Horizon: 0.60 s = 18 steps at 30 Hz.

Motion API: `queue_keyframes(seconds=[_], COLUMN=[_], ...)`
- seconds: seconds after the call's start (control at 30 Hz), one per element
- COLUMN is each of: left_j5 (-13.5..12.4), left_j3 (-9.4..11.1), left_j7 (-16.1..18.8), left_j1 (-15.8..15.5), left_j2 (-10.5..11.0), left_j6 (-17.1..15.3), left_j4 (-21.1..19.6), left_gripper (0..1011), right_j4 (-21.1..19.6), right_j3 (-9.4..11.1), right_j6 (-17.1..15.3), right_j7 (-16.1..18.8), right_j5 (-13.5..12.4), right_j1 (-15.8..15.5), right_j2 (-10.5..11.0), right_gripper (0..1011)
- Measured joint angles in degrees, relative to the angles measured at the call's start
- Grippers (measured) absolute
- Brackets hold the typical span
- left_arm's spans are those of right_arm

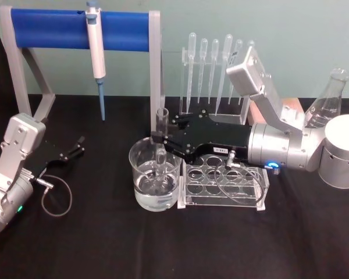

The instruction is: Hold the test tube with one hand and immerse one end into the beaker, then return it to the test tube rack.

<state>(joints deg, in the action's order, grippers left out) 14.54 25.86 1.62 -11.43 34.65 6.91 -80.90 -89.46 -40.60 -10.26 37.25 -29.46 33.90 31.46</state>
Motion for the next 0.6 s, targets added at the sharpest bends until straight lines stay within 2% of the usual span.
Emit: queue_keyframes(seconds=[0.6], left_j5=[0.00], left_j3=[0.00], left_j7=[0.00], left_j1=[0.00], left_j2=[0.00], left_j6=[0.00], left_j4=[0.00], left_gripper=[1000], right_j4=[3.85], right_j3=[0.46], right_j6=[1.87], right_j7=[0.50], right_j5=[2.16], right_j1=[-2.39], right_j2=[-2.17], right_gripper=[241])
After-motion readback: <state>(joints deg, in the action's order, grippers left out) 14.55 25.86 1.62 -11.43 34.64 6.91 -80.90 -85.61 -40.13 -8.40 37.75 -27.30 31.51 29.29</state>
